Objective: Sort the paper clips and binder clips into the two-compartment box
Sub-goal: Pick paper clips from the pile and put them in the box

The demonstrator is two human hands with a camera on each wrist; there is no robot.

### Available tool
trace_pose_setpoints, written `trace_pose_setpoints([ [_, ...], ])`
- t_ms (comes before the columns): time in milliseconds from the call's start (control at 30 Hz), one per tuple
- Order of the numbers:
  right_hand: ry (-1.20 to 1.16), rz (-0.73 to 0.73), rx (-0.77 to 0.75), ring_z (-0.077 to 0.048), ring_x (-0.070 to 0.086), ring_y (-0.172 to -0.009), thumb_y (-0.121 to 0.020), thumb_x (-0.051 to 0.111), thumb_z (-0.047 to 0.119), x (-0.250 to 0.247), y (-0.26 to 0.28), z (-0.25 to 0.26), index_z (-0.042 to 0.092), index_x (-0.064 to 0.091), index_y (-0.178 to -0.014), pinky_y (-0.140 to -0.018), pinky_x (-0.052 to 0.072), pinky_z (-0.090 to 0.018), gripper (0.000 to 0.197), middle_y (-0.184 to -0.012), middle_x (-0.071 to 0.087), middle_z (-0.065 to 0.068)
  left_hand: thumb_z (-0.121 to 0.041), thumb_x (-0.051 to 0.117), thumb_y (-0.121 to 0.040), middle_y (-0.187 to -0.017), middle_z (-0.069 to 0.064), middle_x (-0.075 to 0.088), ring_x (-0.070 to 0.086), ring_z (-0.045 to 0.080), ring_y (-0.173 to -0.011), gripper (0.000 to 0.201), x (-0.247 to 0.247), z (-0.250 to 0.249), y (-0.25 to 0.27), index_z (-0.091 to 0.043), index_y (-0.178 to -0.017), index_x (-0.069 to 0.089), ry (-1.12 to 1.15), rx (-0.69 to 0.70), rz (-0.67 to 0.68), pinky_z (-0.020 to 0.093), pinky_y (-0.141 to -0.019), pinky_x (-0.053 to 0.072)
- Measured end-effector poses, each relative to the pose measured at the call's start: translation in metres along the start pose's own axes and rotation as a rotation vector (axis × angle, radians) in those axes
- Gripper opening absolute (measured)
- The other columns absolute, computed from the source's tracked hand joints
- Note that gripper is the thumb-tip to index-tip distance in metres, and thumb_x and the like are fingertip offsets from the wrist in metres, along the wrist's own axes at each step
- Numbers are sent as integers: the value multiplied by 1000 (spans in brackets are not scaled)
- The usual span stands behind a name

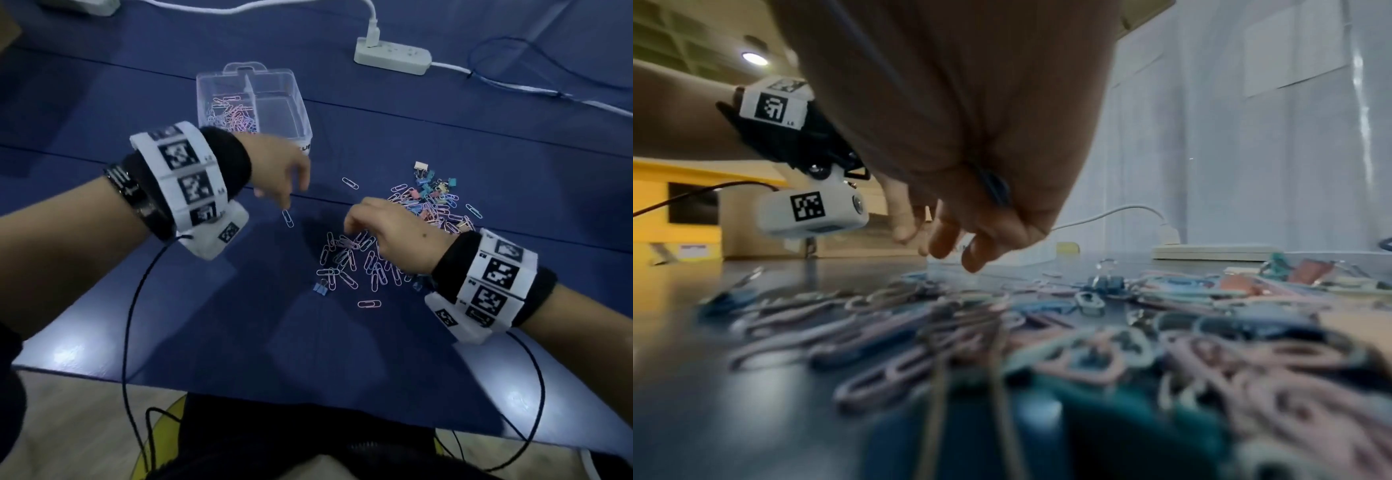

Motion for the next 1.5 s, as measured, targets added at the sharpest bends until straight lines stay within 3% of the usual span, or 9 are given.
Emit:
trace_pose_setpoints([
  [267,160,154,-105,-17,34,-91,-65,35,-21,24,16,-1,6,56,-98,-71,26,-23,47,-98,40,-3,-23,83,-66,-122,7,50,42,14,-86,72,51,-34,4,-15,-127,46,-28,94,86,23,-79,39],
  [400,-29,-62,97,-18,43,-91,-68,32,-24,-18,21,-33,6,58,-97,-77,34,-23,50,-98,45,-3,-27,84,-64,-125,6,47,40,12,-90,77,66,-74,5,-15,-129,45,16,202,78,21,-79,38],
  [567,-167,-222,456,-27,53,-65,-84,29,-11,-46,41,-96,11,52,-95,-49,36,-30,34,-96,61,-20,-17,78,-71,-122,8,52,46,17,-88,56,59,-97,-8,-11,-121,52,53,227,-14,26,-79,43],
  [700,-181,-214,556,-21,43,-61,-88,30,-3,-45,52,-113,10,56,-89,-51,29,-25,29,-72,52,1,-22,77,-74,-129,11,42,51,25,-106,63,39,-97,-14,-14,-128,46,107,209,-112,32,-89,44],
  [900,-38,-174,478,-21,54,-72,-93,28,6,-41,48,-98,12,59,-99,-67,34,-28,32,-78,59,1,-58,77,-58,-158,13,-11,-10,35,-146,131,54,-84,-20,-18,-150,-8,-132,73,121,52,-118,13],
  [1000,-3,-129,426,-10,44,-61,-94,29,2,-36,42,-91,6,58,-110,-69,32,-25,33,-81,54,-3,-60,76,-58,-157,14,4,4,33,-145,125,65,-94,-21,-14,-151,5,-205,120,106,49,-117,22],
  [1133,34,-106,369,-28,52,-98,-88,37,-7,-27,36,-89,3,57,-106,-82,40,-33,28,-112,55,-15,-48,72,-72,-143,11,30,28,29,-131,91,69,-119,-16,-18,-146,26,-224,292,-12,41,-110,34],
  [1333,-31,-66,354,-19,46,-70,-84,36,-11,-30,38,-85,5,60,-99,-54,38,-17,32,-72,44,4,-24,57,-91,-132,8,45,45,29,-120,47,69,-136,-4,-22,-136,46,-349,445,-47,36,-97,42],
  [1500,-10,-53,373,-26,55,-74,-95,35,10,-30,40,-92,11,56,-95,-70,45,-36,21,-72,47,6,-1,42,-91,-115,7,57,56,27,-107,34,69,-146,4,-12,-119,60,-465,549,-93,33,-82,44],
])
Point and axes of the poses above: each hand's wrist, its own y-axis away from the middle knuckle, its own x-axis out of the palm, z = x × y, the point moved 10 cm from there along -y, towards the middle knuckle
